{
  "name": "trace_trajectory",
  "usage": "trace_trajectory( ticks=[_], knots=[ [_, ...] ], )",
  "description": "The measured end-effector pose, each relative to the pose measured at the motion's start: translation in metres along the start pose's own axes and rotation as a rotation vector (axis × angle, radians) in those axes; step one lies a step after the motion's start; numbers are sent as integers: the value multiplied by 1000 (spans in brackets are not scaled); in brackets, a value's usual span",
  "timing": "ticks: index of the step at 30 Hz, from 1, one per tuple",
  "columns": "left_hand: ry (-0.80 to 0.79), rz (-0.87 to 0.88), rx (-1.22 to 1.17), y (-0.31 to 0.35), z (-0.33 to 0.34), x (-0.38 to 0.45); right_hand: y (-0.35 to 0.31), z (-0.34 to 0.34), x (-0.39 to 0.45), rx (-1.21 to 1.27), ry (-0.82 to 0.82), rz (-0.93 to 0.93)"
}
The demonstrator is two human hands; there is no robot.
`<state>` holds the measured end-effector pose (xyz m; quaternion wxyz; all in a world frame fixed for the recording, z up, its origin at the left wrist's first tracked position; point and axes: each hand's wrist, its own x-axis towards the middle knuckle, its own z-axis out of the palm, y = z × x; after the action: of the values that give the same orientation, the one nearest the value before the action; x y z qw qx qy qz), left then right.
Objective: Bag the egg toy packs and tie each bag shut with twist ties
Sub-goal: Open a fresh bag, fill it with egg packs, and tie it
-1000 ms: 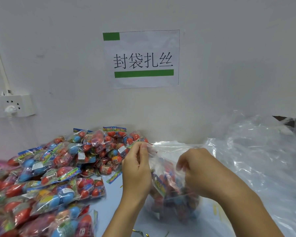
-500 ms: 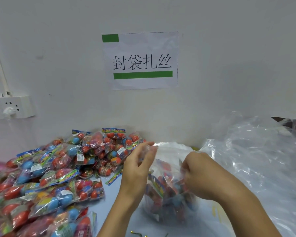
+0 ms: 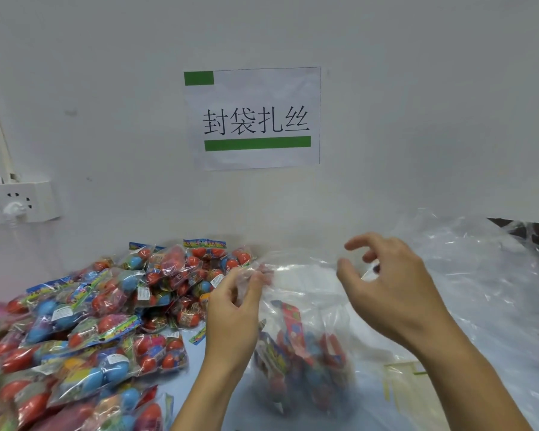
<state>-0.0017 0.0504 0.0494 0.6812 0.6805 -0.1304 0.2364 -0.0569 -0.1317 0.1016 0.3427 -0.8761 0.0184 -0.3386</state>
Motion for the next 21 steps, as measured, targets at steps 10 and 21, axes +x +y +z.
trace_trajectory(
  ticks=[10, 21],
  knots=[
    [-34, -70, -3, 0, -5, 3, 6, 6, 1, 0, -34, 253],
    [-115, -258, -599, 14, -15, 7, 3, 2, 5, 621, 137, 380]
  ],
)
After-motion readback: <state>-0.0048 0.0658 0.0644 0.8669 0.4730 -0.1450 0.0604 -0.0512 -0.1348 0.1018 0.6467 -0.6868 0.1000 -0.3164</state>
